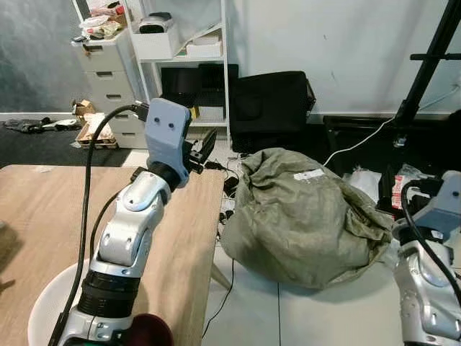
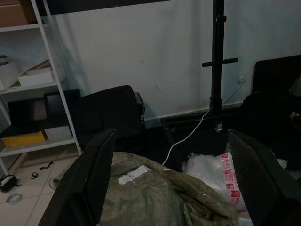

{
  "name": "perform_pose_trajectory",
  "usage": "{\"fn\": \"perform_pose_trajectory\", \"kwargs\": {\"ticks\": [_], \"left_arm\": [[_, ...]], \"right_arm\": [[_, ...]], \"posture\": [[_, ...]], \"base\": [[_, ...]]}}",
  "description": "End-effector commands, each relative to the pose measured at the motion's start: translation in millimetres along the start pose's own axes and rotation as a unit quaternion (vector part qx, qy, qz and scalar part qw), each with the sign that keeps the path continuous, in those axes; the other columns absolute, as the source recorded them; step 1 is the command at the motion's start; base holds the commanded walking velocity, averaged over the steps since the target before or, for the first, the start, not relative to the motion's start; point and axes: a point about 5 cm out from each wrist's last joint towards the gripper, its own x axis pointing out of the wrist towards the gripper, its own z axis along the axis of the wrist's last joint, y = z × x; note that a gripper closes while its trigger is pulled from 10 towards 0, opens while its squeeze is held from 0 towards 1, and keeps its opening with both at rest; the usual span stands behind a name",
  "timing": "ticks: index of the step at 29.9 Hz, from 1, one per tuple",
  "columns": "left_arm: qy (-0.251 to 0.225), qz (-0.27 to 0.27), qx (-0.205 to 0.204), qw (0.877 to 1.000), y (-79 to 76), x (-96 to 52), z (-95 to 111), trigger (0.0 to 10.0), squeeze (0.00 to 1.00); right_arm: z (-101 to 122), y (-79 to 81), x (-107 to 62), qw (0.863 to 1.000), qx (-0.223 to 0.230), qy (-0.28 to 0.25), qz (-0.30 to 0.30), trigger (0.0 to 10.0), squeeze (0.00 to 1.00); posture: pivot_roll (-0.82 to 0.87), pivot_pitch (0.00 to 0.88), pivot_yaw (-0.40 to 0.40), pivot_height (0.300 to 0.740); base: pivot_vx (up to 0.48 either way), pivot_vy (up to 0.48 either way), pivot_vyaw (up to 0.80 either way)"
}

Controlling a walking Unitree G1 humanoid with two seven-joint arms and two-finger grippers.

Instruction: Setting the table

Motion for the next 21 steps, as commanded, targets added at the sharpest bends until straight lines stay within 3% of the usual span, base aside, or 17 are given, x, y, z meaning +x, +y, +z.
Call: {"fn": "perform_pose_trajectory", "kwargs": {"ticks": [1, 13, 21], "left_arm": [[0.009, 0.004, -0.001, 1.000, 1.5, -0.8, -2.8, 10.0, 0.00], [0.010, 0.006, 0.003, 1.000, 2.4, -0.7, -4.2, 10.0, 0.00], [0.010, 0.005, 0.001, 1.000, 1.8, -1.0, -4.9, 10.0, 0.00]], "right_arm": [[-2.9, 0.5, -2.2, 1.000, -0.001, 0.006, -0.001, 10.0, 0.00], [-3.2, 2.0, -1.3, 1.000, 0.000, 0.007, 0.003, 10.0, 0.00], [-3.8, 1.1, -1.3, 1.000, 0.008, 0.010, 0.000, 10.0, 0.00]], "posture": [[-0.11, 0.000, 0.173, 0.740], [-0.11, 0.000, 0.172, 0.740], [-0.11, 0.000, 0.170, 0.740]], "base": [[0.000, 0.000, 0.00], [0.000, 0.000, 0.00], [0.000, 0.000, -0.80]]}}
